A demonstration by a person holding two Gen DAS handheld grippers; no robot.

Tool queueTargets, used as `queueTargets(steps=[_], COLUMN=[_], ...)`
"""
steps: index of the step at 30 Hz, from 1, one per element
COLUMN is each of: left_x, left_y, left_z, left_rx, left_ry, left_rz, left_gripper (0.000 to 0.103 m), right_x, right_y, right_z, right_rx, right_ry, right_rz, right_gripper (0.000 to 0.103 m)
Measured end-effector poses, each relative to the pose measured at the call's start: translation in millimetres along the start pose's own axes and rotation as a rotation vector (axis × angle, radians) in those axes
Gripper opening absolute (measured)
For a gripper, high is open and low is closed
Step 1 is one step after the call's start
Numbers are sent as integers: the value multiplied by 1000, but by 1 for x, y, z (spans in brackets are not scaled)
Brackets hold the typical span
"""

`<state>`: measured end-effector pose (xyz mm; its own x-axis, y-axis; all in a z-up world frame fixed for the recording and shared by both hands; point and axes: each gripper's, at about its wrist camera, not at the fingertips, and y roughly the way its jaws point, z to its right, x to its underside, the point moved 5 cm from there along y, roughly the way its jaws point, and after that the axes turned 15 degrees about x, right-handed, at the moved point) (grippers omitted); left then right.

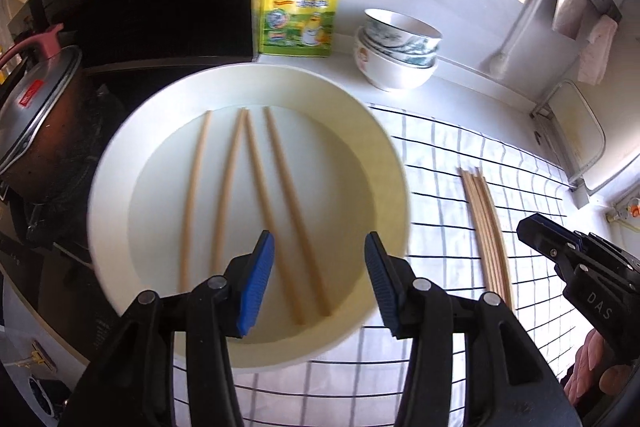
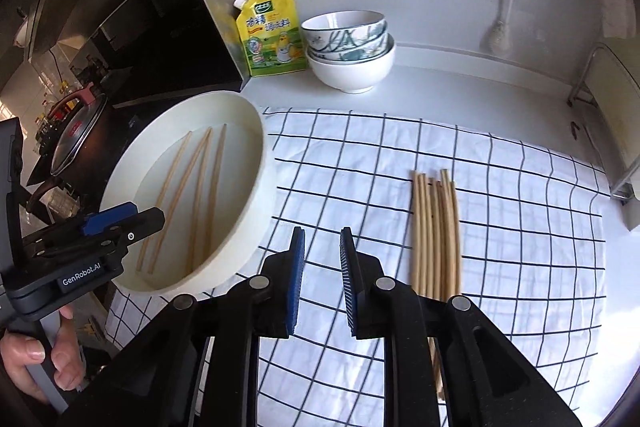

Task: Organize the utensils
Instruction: 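Move both open tools back over the chopstick bundle, then lower both tools to the bundle and separate single chopsticks from it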

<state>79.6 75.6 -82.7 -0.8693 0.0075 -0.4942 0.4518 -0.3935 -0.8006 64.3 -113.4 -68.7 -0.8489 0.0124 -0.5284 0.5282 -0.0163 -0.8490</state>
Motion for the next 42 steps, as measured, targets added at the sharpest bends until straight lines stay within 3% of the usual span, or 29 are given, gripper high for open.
queueTargets(steps=[9,16,29,42], left_x=[9,21,42,55], left_y=[40,64,103,118], left_z=[72,111,122,117], left_rx=[96,117,66,49], left_ry=[62,92,103,85], left_rz=[-50,-77,-131,-151], left_gripper=[53,58,70,73], right_x=[30,55,77,81], right_y=[0,17,66,89], right_z=[79,117,124,117], right_rx=[102,129,98,109], right_ry=[72,85,65,16], right_rz=[-29,-68,-118,-123], right_gripper=[28,35,43,44])
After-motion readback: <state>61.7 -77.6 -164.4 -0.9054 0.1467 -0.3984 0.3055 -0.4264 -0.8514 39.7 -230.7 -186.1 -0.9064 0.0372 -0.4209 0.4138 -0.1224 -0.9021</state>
